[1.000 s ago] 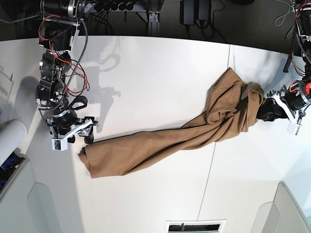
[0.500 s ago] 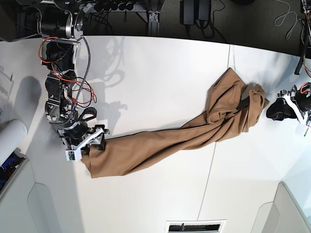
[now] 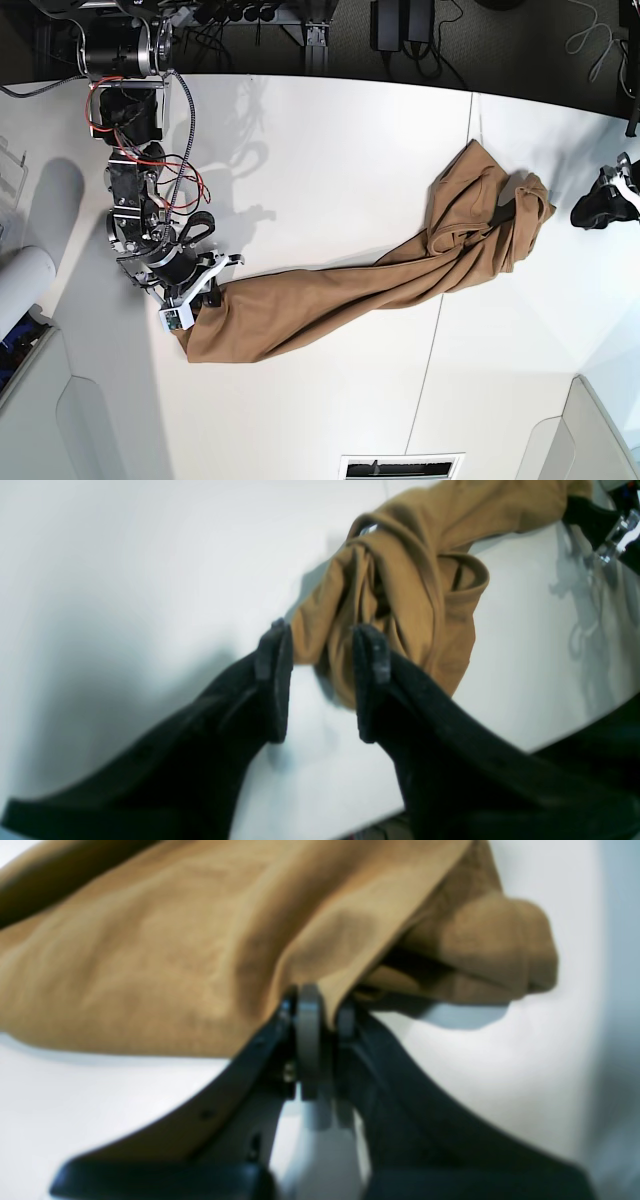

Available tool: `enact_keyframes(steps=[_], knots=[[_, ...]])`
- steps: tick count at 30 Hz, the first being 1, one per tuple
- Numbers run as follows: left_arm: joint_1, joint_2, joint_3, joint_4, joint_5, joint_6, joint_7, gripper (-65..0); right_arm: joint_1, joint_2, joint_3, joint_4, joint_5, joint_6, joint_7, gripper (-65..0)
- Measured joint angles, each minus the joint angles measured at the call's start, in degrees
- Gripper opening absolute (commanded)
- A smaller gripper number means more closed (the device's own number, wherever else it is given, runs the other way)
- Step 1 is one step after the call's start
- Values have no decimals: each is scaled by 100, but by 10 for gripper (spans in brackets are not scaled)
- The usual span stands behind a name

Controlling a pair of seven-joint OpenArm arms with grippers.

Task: Layout the t-shirt on the table in an organized manner, then fold the t-shirt properly
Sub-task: 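Regrasp with the left gripper and pull the shirt taut between grippers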

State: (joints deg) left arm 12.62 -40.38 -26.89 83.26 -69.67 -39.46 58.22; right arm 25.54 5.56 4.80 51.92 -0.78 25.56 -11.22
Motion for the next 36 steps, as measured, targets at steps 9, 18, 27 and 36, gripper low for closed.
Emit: enact_keyframes(steps=[9,18,27,36], knots=[[1202,951,20,2535,354,-26,-227,-420,-673,46,-2,1685,4,278,-144,-650],[1246,1198,1038,2334,1770,-15,-1001,-420,-1711,240,868,3670,1019,337,-990,-650],[918,1204,1934,1421,3204,-7,-2232,-420,-2135,341,1484,3742,1692,365,-1698,-650],[562,1646,2057,1294,3578,28,-2271,-420,-2175,332,1484,3742,1943,437,-1779,-650]])
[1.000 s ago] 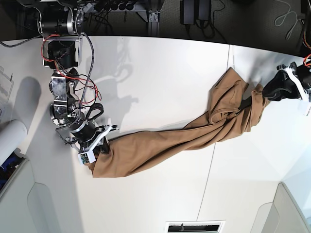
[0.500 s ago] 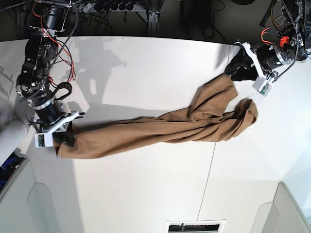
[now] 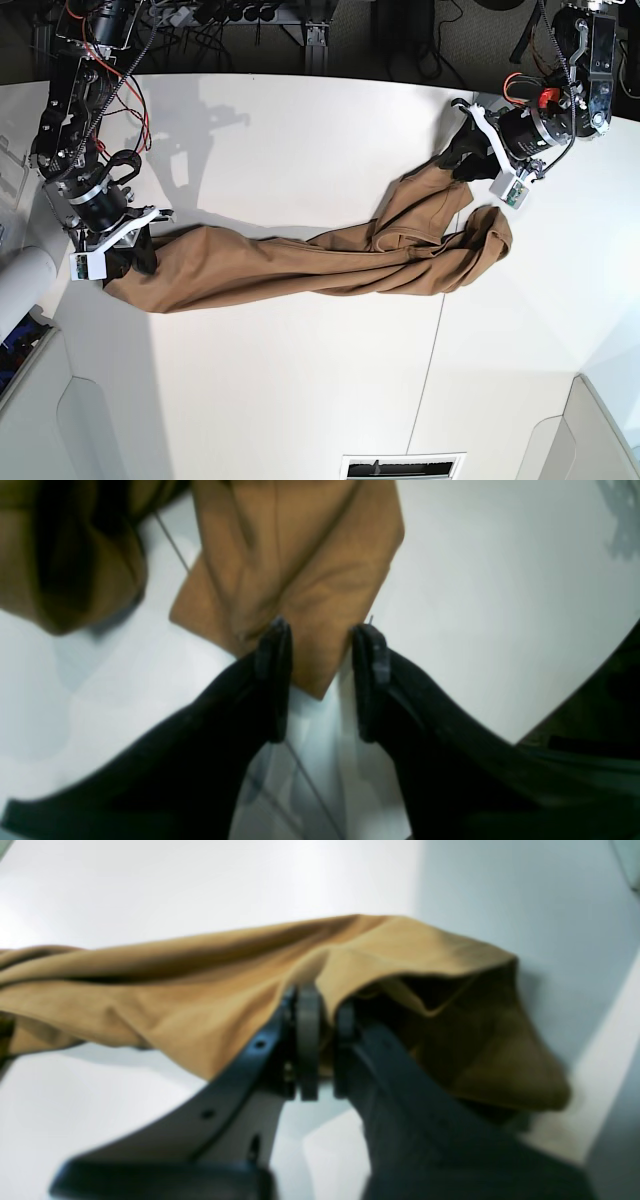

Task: Layout the t-shirt on the table in an organized manner, then fold the t-shirt properly
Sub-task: 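Regrasp with the left gripper and pull the shirt taut between grippers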

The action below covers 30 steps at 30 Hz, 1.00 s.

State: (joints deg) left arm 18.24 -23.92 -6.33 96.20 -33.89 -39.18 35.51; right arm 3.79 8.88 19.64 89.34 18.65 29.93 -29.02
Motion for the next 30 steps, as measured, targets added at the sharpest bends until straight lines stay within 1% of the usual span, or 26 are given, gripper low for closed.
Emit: enact_keyframes(steps=[3,6,8,9,10,12,13,15,18,20,23,25,26,28,30], knots=[[-28,61,0,-72,219,44,-92,-420,2,0,0,0,35,7,-39,-650],[-98,173,-4,-70,734,59,-297,-420,0,0,-4,0,57,11,-46,-650],[-94,201,39,-72,780,59,-332,-422,2,0,-2,0,59,11,-85,-650],[-96,199,101,-70,824,59,-352,-437,0,0,-2,0,61,11,-83,-650],[-96,199,184,-70,957,61,-457,-476,0,0,-2,0,59,11,-85,-650],[-101,197,354,-70,1331,68,-715,-605,2,0,-4,0,59,11,-85,-650],[-103,197,422,-70,1486,79,-857,-650,2,0,-4,0,63,11,-83,-650],[-96,199,479,-70,1585,103,-1008,-650,0,0,-4,0,61,11,-85,-650],[-136,186,393,-70,1554,490,-1038,-650,0,0,-2,2,61,11,-83,-650],[-177,96,125,-39,1598,671,-951,-650,0,17,-4,2,61,13,-39,-650],[-166,-175,-496,308,1346,688,-922,-650,63,151,-4,0,221,55,44,-650],[-240,-289,-938,509,1038,697,-876,-650,175,256,-4,2,422,122,44,-650],[-313,-356,-1137,581,890,691,-820,-650,260,284,-4,2,424,120,42,-650],[-463,-511,-1482,643,544,667,-667,-650,387,286,4,7,446,120,48,-650],[-494,-730,-1685,645,345,590,-481,-650,417,286,4,20,450,122,44,-650]])
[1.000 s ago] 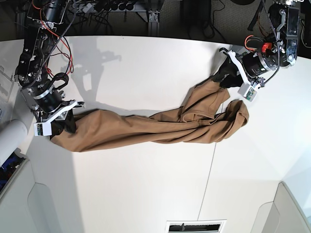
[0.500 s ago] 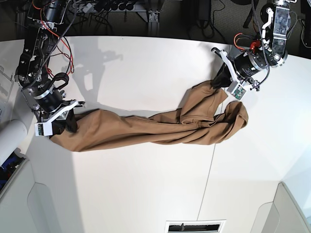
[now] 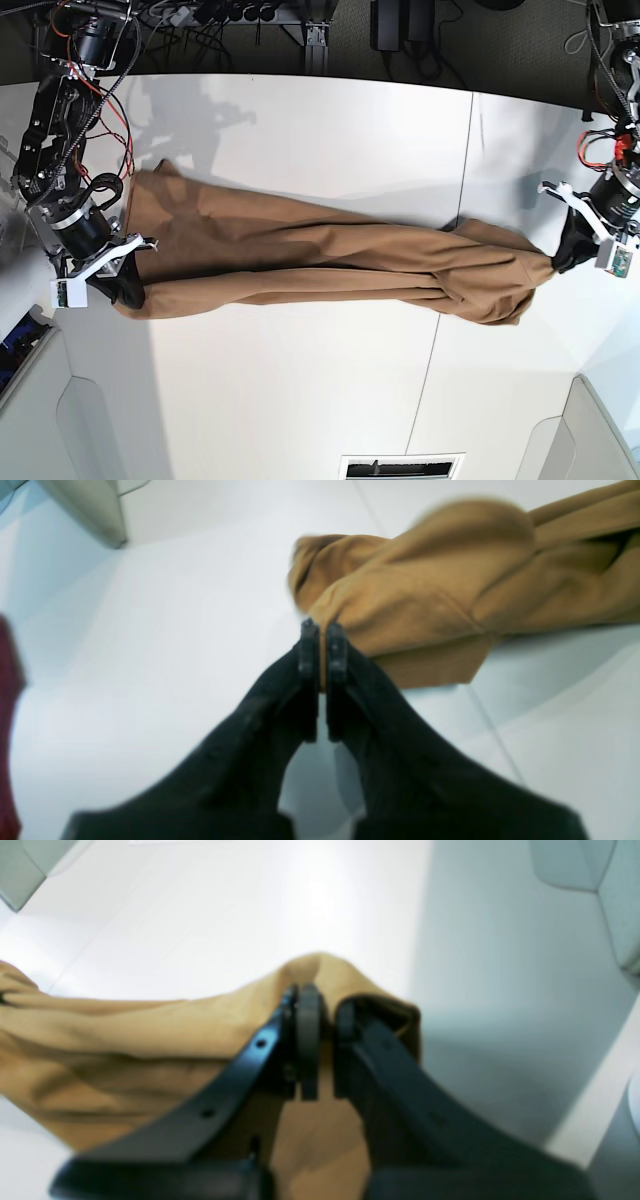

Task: Layout the t-shirt on the table in an organized manner, then fold the t-shirt properly
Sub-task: 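Regrasp with the left gripper and pull the shirt taut between grippers, then release with the right gripper and move it along the shirt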

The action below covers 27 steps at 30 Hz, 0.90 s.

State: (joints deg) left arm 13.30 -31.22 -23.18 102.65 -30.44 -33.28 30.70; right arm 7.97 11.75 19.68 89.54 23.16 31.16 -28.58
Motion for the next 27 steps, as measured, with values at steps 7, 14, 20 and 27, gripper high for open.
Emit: enact_keyframes(steps=[7,14,20,27], knots=[[181,-26,-24,-28,-149,-109,415,-650,-20,0,9,-2,-59,9,-17,-650],[621,-35,-28,-37,-101,-127,439,-650,-35,0,9,-2,-420,-284,-216,-347],[955,-22,-31,-35,-127,-129,535,-650,-50,-13,24,-2,756,39,-1051,-266],[1453,-24,-28,-35,-138,-192,527,-650,-48,-649,-26,22,835,122,-1093,-268]])
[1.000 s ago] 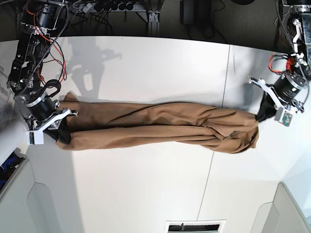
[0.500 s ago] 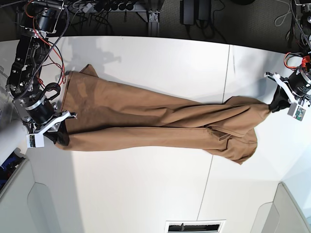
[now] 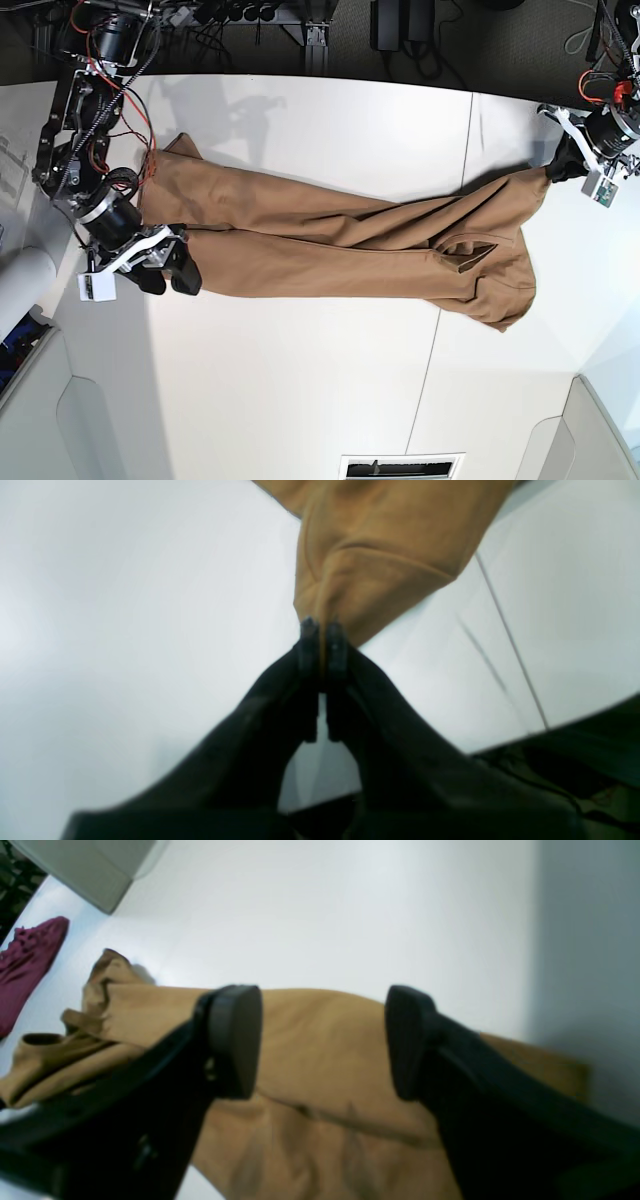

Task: Layout the t-shirt on the table in an organized manner, then fold the t-shirt properly
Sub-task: 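Release with the right gripper and move it along the shirt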

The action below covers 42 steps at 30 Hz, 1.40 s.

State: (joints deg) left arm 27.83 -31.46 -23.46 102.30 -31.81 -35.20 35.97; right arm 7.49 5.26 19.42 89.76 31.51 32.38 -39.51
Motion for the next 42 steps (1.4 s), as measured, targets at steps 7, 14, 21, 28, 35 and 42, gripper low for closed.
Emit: enact_keyframes(steps=[7,14,21,28,35,42], knots=[[168,-2,-2,0,-7,-2,4,-650,15,-94,-1110,-809,-1578,-42,1106,-268],[199,0,0,0,-278,-2,153,-650,37,-20,-2280,-1139,-1939,-46,1401,-268],[199,0,-2,0,-295,-2,153,-650,221,-15,-2946,-1128,-2420,-44,1464,-268],[199,2,0,0,-319,-2,155,-650,490,-17,-3644,-1384,-3029,-221,1561,-268],[199,0,-2,0,-387,-2,157,-650,933,-70,-4122,-2048,-3412,-999,1996,-365],[214,4,0,0,-472,-2,221,-650,1259,-50,-4074,-2138,-3552,-1204,1821,-621]])
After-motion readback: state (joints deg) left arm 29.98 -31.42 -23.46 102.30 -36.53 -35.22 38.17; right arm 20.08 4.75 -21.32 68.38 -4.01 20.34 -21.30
